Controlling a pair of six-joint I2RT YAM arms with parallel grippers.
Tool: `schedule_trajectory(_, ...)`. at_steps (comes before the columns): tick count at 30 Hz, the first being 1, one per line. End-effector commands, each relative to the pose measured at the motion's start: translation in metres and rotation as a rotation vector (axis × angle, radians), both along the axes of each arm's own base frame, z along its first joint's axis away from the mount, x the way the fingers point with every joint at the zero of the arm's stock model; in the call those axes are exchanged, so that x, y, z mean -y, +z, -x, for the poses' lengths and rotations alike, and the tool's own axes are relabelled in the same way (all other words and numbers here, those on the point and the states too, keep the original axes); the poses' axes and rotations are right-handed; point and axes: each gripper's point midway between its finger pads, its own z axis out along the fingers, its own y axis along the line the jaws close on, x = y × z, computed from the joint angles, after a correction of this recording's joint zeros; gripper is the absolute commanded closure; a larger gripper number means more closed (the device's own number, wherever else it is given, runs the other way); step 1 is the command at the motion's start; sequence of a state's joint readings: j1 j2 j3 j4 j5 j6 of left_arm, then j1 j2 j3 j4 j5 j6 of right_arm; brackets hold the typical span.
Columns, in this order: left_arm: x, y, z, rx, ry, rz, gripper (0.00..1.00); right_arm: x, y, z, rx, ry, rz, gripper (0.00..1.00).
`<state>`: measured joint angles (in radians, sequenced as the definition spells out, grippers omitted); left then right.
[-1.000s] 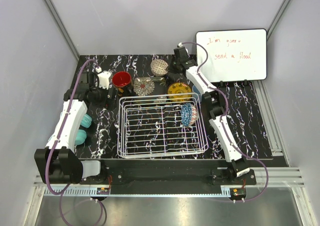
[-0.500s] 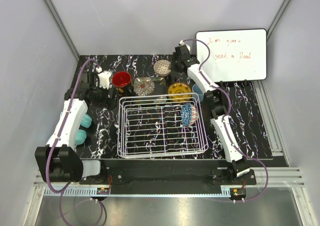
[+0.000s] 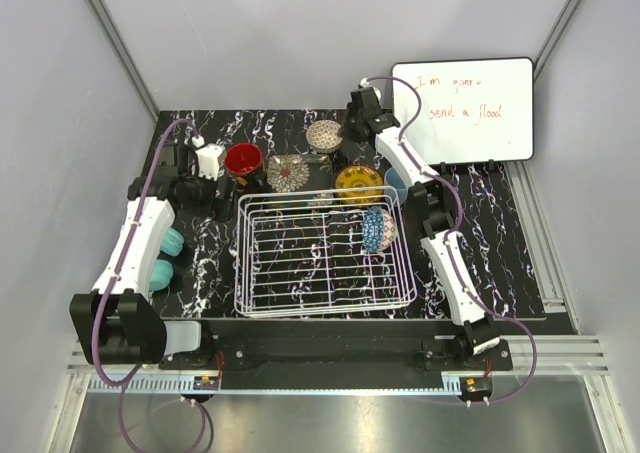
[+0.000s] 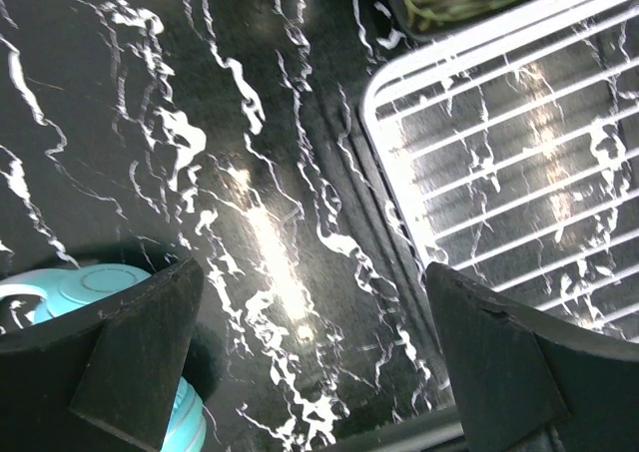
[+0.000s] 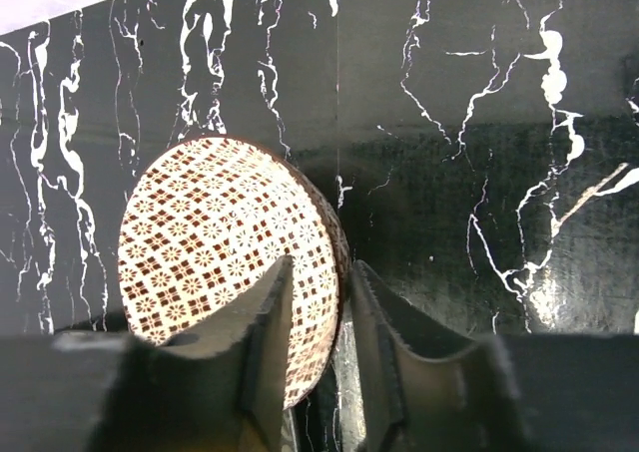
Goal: Load the mixed dishes into the dish rack
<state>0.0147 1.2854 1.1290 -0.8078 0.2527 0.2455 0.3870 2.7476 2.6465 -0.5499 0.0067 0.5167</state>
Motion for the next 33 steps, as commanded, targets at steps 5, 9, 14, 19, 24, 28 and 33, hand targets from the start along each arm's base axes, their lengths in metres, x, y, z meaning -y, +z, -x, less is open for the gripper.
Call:
schedule_trajectory(5, 0.012, 0.043, 0.013, 0.049, -0.091, 0.056, 0.03, -0.003, 0.007, -0.004, 0.014, 0.015, -0.040, 0.87)
schedule_trajectory(9, 0.010, 0.048, 0.017, 0.067, -0.090, 0.042, 0.03, -0.004, -0.004, 0.000, -0.014, 0.024, -0.036, 0.84)
schedule_trajectory(14, 0.011, 0.056, 0.021, 0.096, -0.090, 0.042, 0.02, -0.005, -0.021, 0.005, -0.052, 0.026, -0.034, 0.46)
schedule_trajectory(19, 0.010, 0.055, 0.021, 0.094, -0.092, 0.042, 0.02, -0.008, -0.025, 0.005, -0.057, 0.028, -0.045, 0.46)
schedule_trajectory(24, 0.012, 0.057, 0.020, 0.094, -0.093, 0.053, 0.02, -0.010, -0.030, 0.002, -0.055, 0.023, -0.056, 0.58)
schedule_trajectory(28, 0.012, 0.055, 0.019, 0.088, -0.095, 0.049, 0.02, -0.010, -0.033, 0.001, -0.055, 0.021, -0.052, 0.74)
schedule_trajectory(33, 0.013, 0.051, 0.019, 0.074, -0.094, 0.063, 0.02, -0.008, -0.027, 0.000, -0.038, 0.024, -0.036, 0.99)
